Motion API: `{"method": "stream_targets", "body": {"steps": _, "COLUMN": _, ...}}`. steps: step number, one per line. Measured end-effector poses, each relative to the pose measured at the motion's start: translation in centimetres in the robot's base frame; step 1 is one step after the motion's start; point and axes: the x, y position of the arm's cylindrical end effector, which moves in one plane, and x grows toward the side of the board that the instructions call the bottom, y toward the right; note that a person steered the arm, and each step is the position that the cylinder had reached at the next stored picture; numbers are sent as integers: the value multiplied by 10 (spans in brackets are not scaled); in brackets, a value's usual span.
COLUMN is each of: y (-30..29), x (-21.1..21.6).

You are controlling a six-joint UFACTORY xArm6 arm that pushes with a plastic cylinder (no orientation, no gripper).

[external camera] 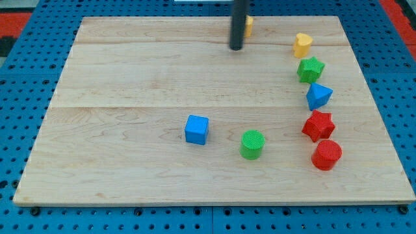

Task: Push the green circle towards the red blocks

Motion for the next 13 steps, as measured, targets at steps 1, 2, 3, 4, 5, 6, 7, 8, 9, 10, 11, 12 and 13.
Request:
{"method": "stream_targets", "body": {"steps": 1, "y": 0, "x": -56}}
{"method": "stream_targets", "body": {"steps": 2, "y": 2, "x": -70}}
{"method": "stream_targets", "body": {"steps": 3, "y": 106, "x": -45}}
{"method": "stream_targets", "body": {"steps": 4, "y": 149, "x": -46}}
{"method": "stream_targets", "body": {"steps": 5, "y": 95, "x": -50}}
{"method": "stream_targets", "body": {"steps": 6, "y": 29, "x": -2}}
{"method": "stream_targets", "body": {"steps": 7, "y": -2, "x": 111}}
{"method": "stream_targets", "body": {"steps": 8, "y": -7, "x": 206}}
{"method": "stream_targets", "body": {"steps": 9, "y": 19, "x": 247}}
{"method": "stream_targets", "body": {"steps": 10, "y": 59, "x": 262}}
{"method": "stream_targets", "body": {"steps": 11, "y": 62, "x": 269}}
{"method": "stream_targets", "body": {"steps": 12, "y": 65, "x": 279}}
{"method": "stream_targets", "body": {"steps": 13, "y": 67, "x": 264}}
